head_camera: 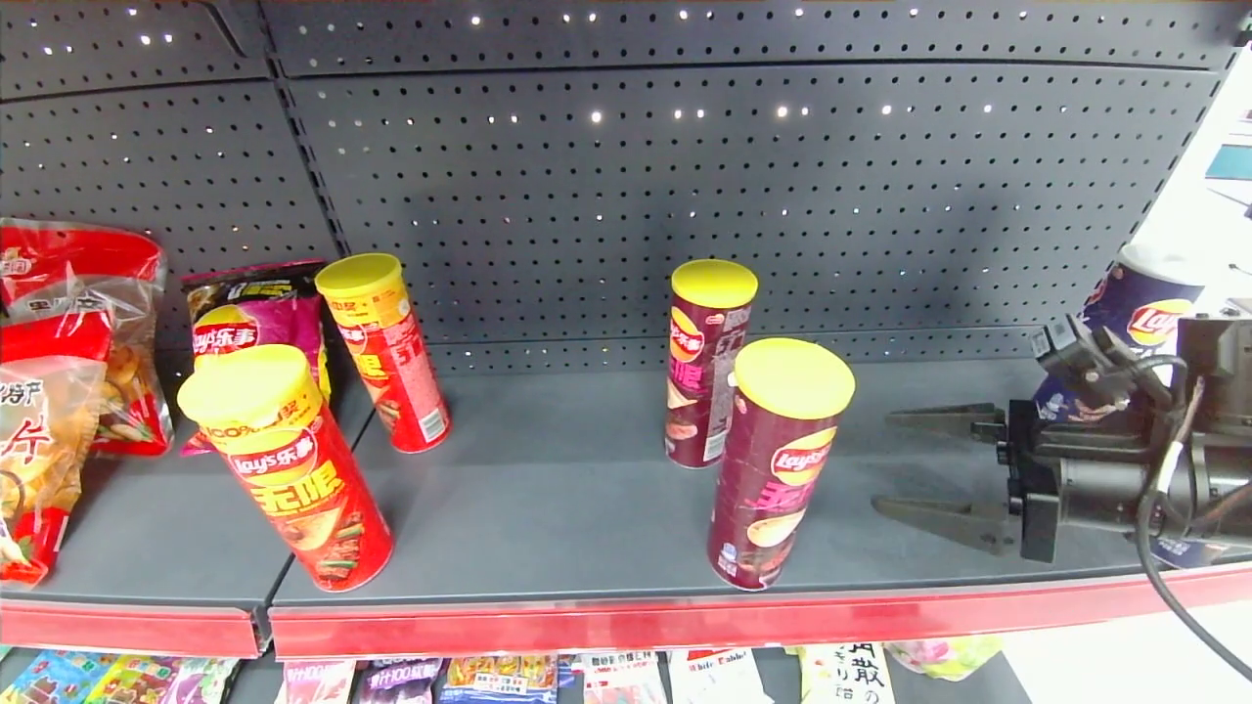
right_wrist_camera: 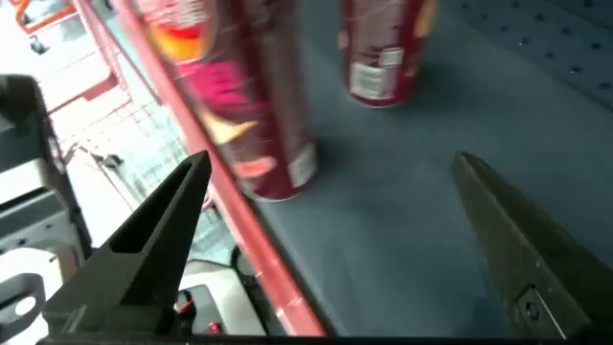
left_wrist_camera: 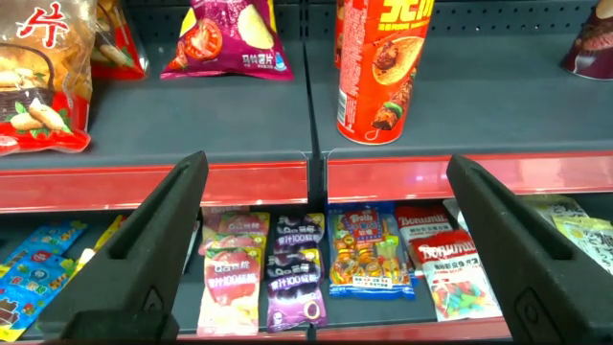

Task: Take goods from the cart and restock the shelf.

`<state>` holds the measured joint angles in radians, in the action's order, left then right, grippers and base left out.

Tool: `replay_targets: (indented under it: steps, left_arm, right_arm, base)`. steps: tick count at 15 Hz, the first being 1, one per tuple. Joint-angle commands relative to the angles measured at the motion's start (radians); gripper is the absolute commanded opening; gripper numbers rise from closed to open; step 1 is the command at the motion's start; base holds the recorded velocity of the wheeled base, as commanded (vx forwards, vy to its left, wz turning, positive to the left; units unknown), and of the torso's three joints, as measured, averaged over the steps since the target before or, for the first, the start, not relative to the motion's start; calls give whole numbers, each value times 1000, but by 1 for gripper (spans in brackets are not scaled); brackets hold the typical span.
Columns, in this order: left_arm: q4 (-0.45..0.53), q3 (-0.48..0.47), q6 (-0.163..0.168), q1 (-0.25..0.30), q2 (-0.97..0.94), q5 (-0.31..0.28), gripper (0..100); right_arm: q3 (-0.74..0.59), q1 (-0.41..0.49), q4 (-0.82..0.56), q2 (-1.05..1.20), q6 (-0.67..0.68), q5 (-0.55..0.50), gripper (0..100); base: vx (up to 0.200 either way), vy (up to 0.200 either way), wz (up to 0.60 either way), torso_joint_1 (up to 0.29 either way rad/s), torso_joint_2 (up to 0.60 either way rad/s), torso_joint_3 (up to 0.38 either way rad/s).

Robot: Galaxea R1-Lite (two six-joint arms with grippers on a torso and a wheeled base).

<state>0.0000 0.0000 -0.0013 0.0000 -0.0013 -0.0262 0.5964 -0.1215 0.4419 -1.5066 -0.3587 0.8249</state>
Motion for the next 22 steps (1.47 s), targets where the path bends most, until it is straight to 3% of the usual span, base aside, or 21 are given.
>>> replay_targets:
  steps: [1,8,12,22]
  left_arm:
    - [0,0,0,0,1,0,100]
    - [0,0,0,0,1,0,100]
    - [0,0,0,0,1,0,100]
    - [0,0,0,0,1,0,100]
  right_arm:
    - [45,25,0,-64,-2,34,100]
    - [168,54,-2,-195,-106,281,100]
    - [178,49,-2,-210,-149,362,100]
    - [226,-46,-2,-242,-163,382,100]
  base:
    - [0,0,0,0,0,0]
    - [0,0,0,0,0,0]
    - [0,0,0,0,0,0]
    - [0,0,0,0,0,0]
